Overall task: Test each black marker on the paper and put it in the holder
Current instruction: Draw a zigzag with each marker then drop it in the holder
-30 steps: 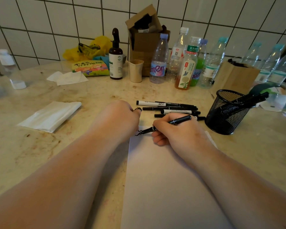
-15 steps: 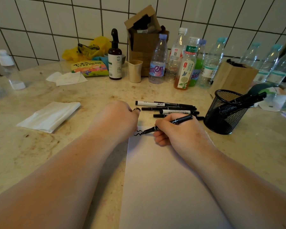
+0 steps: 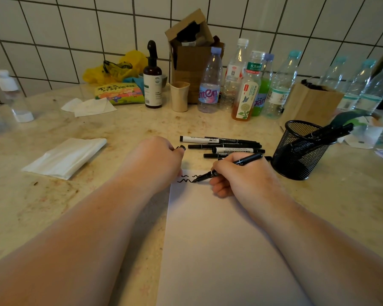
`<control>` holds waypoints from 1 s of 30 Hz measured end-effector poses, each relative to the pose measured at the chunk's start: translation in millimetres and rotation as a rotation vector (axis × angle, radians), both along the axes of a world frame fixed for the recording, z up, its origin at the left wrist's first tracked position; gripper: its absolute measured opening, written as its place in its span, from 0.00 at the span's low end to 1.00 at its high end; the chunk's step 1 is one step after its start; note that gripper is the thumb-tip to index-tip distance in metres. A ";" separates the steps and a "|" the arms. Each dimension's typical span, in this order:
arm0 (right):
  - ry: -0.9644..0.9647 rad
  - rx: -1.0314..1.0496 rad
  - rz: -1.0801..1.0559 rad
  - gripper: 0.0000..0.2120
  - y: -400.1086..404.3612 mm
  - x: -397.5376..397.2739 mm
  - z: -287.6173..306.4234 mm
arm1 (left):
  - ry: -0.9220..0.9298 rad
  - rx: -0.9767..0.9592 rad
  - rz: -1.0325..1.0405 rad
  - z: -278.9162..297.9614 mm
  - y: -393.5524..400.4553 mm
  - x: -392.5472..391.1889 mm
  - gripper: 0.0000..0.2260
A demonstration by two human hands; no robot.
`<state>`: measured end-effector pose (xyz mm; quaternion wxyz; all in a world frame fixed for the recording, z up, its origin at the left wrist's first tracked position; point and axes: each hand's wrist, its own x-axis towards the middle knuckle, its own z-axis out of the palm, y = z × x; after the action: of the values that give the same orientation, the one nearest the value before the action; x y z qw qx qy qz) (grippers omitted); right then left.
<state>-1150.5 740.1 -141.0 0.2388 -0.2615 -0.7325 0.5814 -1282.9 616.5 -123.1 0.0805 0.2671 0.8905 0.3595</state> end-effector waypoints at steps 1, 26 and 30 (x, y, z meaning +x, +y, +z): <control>0.029 -0.030 0.004 0.09 -0.1 0.3 0.7 | 0.001 0.004 -0.007 0.1 -0.6 0.5 0.14; 0.342 -0.367 -0.079 0.15 24.4 8.3 21.3 | 0.171 0.169 -0.266 -7.8 -1.9 3.5 0.05; 0.340 -0.341 -0.079 0.14 23.6 9.3 22.2 | 0.152 0.174 -0.287 -6.3 -2.3 4.9 0.11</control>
<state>-1141.2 763.8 -118.8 0.3335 -0.2249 -0.5623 0.7225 -1278.0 614.2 -129.4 0.0400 0.4237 0.8123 0.3987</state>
